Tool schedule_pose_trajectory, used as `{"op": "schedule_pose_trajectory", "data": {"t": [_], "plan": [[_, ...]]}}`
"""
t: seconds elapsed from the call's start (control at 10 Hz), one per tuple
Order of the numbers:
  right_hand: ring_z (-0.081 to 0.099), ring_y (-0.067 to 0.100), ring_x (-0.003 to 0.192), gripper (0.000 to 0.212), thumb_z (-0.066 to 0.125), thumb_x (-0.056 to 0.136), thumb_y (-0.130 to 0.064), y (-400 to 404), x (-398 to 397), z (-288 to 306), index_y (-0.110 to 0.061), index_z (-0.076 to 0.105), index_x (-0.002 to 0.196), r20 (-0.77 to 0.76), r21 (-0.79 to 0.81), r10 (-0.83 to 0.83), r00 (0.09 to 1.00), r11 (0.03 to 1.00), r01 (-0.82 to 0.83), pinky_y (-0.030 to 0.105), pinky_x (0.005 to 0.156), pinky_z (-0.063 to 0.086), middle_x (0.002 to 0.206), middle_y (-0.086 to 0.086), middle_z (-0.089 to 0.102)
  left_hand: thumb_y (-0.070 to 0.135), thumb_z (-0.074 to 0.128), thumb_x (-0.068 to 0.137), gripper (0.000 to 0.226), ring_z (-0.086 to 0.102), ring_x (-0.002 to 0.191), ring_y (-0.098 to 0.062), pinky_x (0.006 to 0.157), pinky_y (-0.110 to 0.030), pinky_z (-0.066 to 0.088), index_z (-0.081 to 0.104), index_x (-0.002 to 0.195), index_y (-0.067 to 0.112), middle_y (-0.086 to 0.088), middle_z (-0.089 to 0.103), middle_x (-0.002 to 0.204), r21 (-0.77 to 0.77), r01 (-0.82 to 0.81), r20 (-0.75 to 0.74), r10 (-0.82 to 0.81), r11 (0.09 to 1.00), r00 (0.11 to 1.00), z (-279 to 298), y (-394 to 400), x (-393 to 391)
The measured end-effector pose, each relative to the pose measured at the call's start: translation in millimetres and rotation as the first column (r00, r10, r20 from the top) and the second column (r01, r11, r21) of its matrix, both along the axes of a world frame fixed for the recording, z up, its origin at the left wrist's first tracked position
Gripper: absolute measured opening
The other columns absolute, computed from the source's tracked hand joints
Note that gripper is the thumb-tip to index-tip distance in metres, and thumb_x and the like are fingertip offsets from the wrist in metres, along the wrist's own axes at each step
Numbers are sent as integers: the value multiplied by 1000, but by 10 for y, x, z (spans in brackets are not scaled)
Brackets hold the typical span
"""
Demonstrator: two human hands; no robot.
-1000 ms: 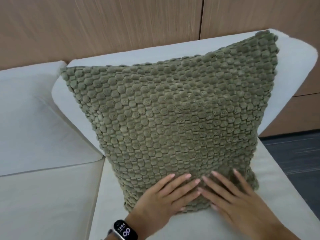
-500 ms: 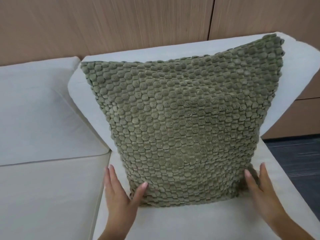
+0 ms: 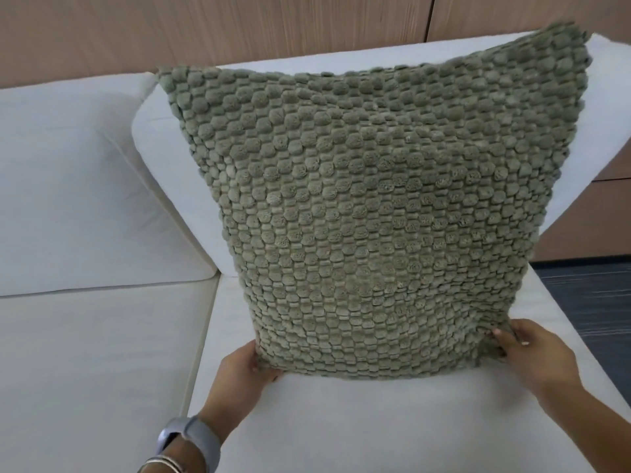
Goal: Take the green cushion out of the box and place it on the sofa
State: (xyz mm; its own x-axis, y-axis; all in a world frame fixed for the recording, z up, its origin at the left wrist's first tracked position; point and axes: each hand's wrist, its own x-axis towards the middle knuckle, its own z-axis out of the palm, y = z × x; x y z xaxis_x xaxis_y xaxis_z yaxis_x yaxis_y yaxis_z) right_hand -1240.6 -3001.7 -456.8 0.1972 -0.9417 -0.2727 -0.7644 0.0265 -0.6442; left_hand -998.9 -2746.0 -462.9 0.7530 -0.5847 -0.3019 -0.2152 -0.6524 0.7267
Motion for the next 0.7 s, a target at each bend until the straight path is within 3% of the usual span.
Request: {"op": "schedule_pose_trajectory", "data": {"t": [0.1, 0.2, 0.3, 0.4, 0.5, 0.6, 0.7], "plan": [[50, 42, 116, 40, 54, 90, -16, 96, 23, 118, -1, 52, 127, 20, 0, -20, 1000, 1000, 20, 42, 93, 37, 126, 24, 58, 9, 65, 82, 16, 58, 86, -23, 64, -9, 39, 60, 83, 25, 3, 63, 83, 78, -14, 20, 13, 997, 1000, 36, 32, -52], [46, 42, 122, 48, 55, 89, -15, 270, 28, 383, -1, 44, 134, 54, -10, -15, 998, 1000, 16, 42, 95, 35, 135, 24, 50, 9, 60, 85, 50, 52, 116, -26, 94, -29, 41, 47, 132, 16, 1, 56, 118, 53, -33, 50, 31, 998, 998, 251, 76, -184], [52, 37, 115, 37, 55, 88, -12, 484, -4, 711, -2, 55, 124, 115, 50, 25, 993, 998, -31, 32, 86, 35, 126, 21, 57, 10, 60, 86, 40, 54, 107, -15, 92, -21, 38, 54, 124, 19, 5, 57, 113, 17, -49, -17, 49, 999, 999, 655, 127, -316], [58, 28, 92, 14, 60, 85, -8, 687, -133, 1151, -10, 70, 95, 222, 179, -17, 975, 984, -24, 17, 74, 38, 108, 17, 66, 10, 61, 85, 27, 64, 89, 4, 90, -18, 45, 61, 93, 35, 6, 71, 102, -9, 43, -102, -44, 999, 994, 1217, 221, -415], [58, 29, 79, 35, 63, 78, 4, 919, -271, 1651, -23, 70, 57, 277, 266, 7, 961, 960, -83, 8, 60, 39, 89, 20, 68, 6, 61, 84, 25, 64, 71, 12, 71, -4, 44, 64, 84, 31, 8, 76, 81, -58, 30, -182, -40, 998, 982, 1879, 408, -514], [59, 34, 79, 33, 62, 75, 11, 1159, -448, 2365, -12, 70, 53, 341, 356, -16, 940, 928, -113, 22, 70, 46, 87, 27, 68, 9, 66, 81, 20, 66, 72, 8, 62, 0, 40, 71, 80, 29, 19, 73, 66, -109, 13, -244, -40, 994, 969, 2577, 663, -674], [54, 30, 72, 12, 56, 79, 15, 1406, -612, 3099, 11, 67, 79, 414, 354, -46, 909, 928, -114, 14, 50, 44, 90, 30, 64, 18, 71, 78, 14, 66, 73, 10, 70, -2, 43, 73, 79, 32, 10, 75, 76, -150, -8, -232, -27, 989, 972, 3116, 962, -828]]}}
